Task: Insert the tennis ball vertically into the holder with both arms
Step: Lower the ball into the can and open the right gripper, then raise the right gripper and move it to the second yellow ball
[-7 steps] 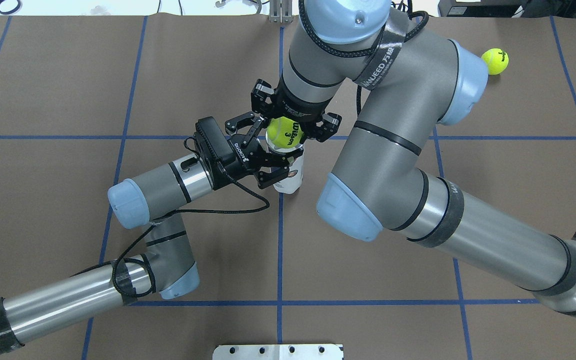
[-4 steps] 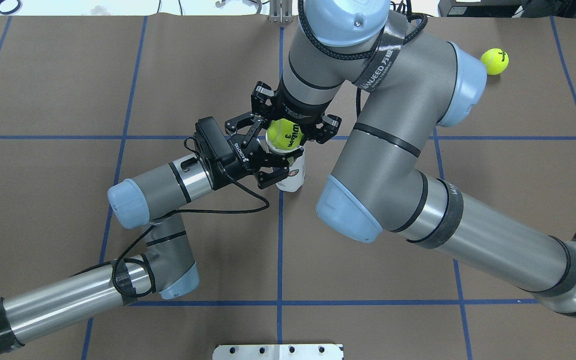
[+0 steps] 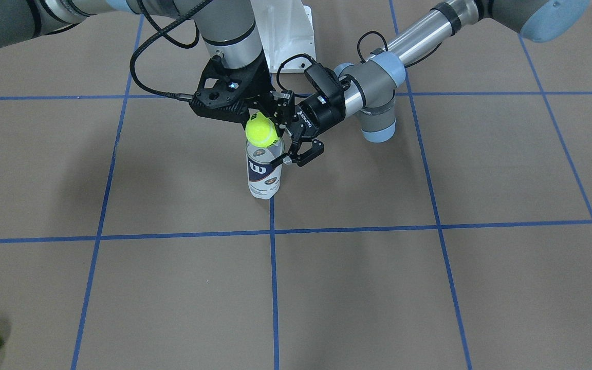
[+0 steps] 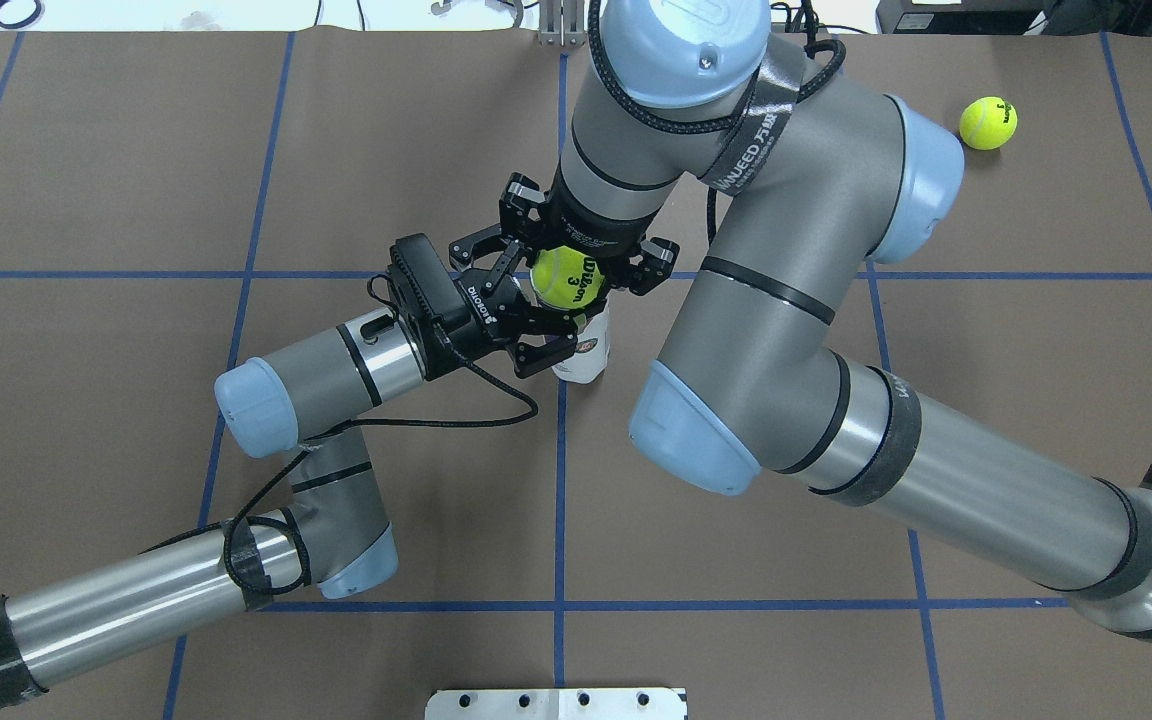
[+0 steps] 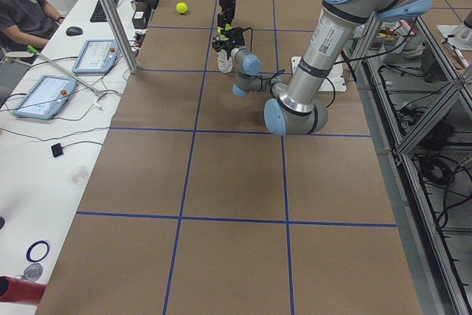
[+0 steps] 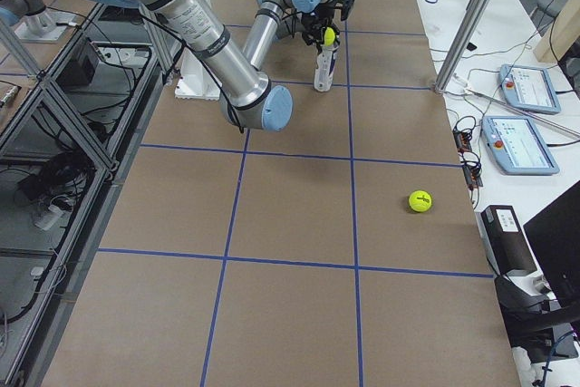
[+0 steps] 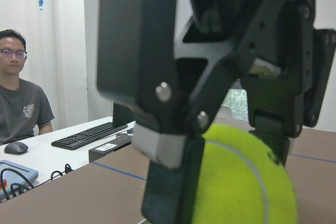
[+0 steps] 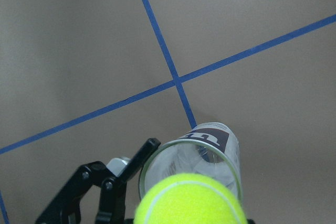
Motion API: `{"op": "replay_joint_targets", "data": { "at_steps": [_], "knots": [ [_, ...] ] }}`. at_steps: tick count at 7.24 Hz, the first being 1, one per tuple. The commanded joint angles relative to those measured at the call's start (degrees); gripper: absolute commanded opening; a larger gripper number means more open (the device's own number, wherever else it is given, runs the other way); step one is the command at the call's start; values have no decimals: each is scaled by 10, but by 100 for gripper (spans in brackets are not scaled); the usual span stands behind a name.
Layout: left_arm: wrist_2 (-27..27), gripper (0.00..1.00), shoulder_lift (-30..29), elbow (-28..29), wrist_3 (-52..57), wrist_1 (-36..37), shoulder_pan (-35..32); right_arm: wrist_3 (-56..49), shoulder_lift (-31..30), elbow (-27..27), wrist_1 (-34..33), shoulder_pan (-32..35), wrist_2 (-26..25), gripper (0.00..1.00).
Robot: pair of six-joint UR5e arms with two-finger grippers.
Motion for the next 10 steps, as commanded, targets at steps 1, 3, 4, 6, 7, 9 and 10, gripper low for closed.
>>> {"op": "replay_joint_targets", "data": {
  "at_steps": [1, 3, 4, 6, 7, 9, 10],
  "knots": [
    [0, 88, 0, 0, 0, 0, 0, -1, 0, 0, 0, 0, -2, 67],
    [0, 88, 0, 0, 0, 0, 0, -1, -5, 1, 0, 0, -2, 99],
    [0, 88, 0, 0, 0, 0, 0, -1, -6, 2, 0, 0, -2, 99],
    [0, 88, 0, 0, 1, 0, 3, -1, -9, 4, 0, 0, -2, 99],
    [0, 88, 0, 0, 1, 0, 5, -2, -19, 12, 0, 5, 0, 99],
    [0, 88, 0, 0, 1, -1, 5, -51, -92, 44, 6, 74, 47, 99],
    [0, 88, 0, -1, 1, -1, 5, -116, -116, 42, 5, 131, 95, 99]
  ]
}}
